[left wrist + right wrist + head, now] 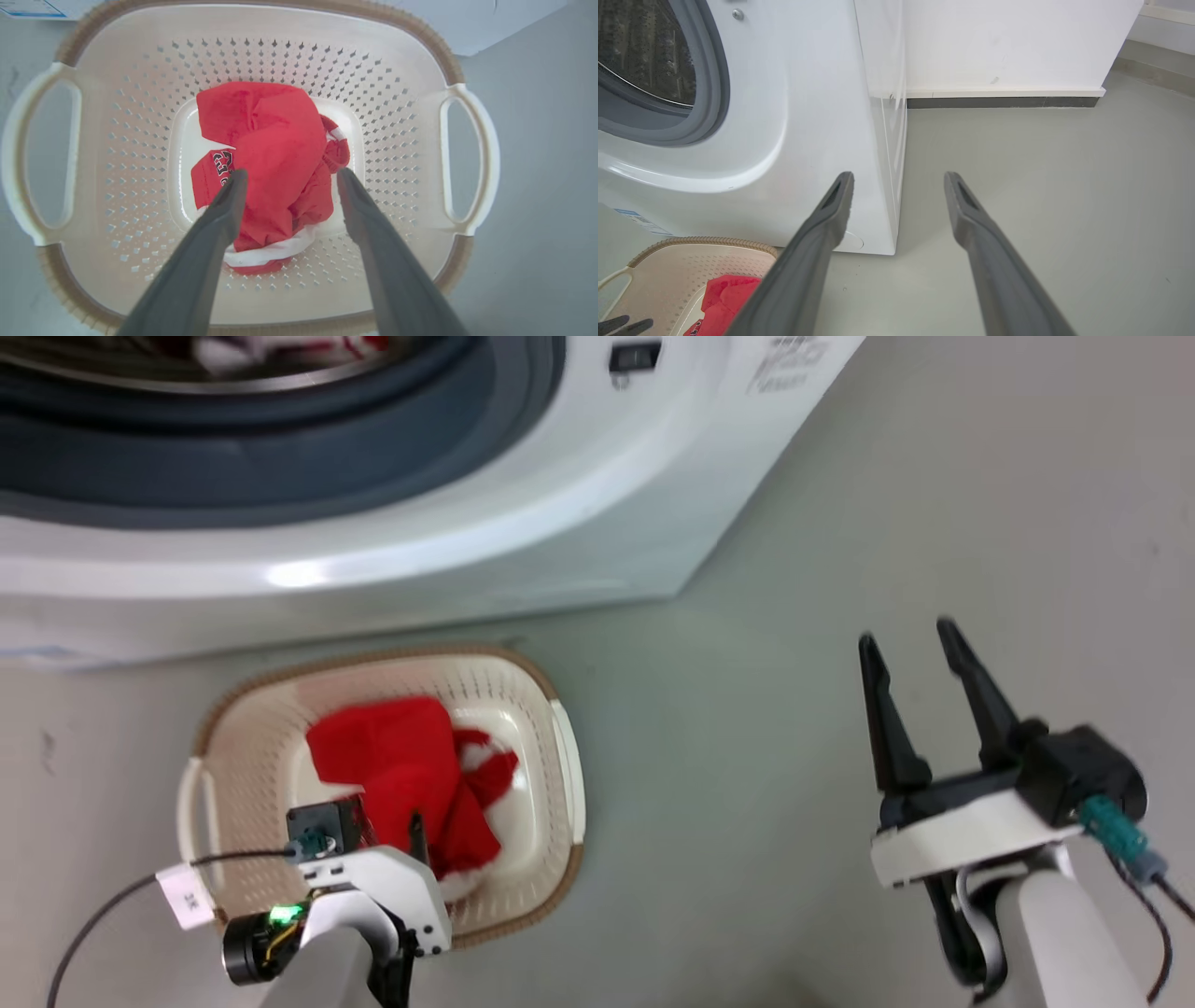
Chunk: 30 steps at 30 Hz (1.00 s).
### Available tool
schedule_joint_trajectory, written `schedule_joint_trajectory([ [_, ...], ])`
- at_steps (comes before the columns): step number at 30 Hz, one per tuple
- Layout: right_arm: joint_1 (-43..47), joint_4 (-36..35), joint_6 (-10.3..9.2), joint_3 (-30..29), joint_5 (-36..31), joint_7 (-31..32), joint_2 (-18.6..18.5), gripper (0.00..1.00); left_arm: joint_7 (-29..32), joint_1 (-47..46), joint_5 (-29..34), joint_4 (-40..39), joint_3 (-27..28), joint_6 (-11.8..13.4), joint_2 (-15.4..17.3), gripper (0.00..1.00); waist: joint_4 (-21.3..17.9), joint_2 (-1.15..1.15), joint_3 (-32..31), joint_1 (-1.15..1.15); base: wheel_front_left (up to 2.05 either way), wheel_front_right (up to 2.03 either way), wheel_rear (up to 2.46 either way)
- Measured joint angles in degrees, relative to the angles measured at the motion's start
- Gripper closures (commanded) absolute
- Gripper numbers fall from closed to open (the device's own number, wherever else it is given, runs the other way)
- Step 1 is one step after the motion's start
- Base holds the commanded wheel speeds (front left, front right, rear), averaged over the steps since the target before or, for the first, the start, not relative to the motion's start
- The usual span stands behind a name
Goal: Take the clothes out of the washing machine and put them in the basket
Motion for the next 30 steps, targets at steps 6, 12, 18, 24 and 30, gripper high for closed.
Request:
schedule_joint_trajectory([
  [6, 4.3, 0.7, 0.00, -1.5, -2.5, 0.0, 0.0, 0.00, -0.1, 9.5, 2.4, -12.9, 1.2, 0.0, -0.5, 0.00, 1.6, 0.00, -8.8, -0.01, 0.00, 0.00, 0.00],
  [12, 8.2, 1.1, 0.00, -3.1, -3.6, 0.0, 0.0, 0.00, -0.1, 16.1, 4.8, -25.0, 3.3, -0.3, -0.9, 0.00, 3.7, 0.00, -16.7, -0.02, 0.00, 0.00, 0.00],
  [18, 10.7, 0.8, 0.00, -4.3, -4.0, 0.0, 0.0, 0.00, -0.1, 19.3, 7.0, -37.1, 4.5, -0.5, -1.0, 0.00, 5.7, 0.00, -22.0, -0.02, 0.00, 0.00, 0.00],
  [24, 11.8, 0.0, 0.00, -4.8, -4.2, 0.2, 0.0, 0.00, -0.1, 20.2, 8.0, -46.0, 4.6, -0.5, -1.0, 0.00, 6.8, 0.00, -24.7, -0.02, 0.00, 0.00, 0.00],
  [30, 12.5, -0.6, 0.00, -4.7, -4.1, 0.7, 0.0, 0.00, -0.1, 20.2, 8.9, -49.0, 4.7, -0.5, -1.1, 0.00, 6.7, 0.00, -25.8, -0.02, 0.00, 0.00, 0.00],
])
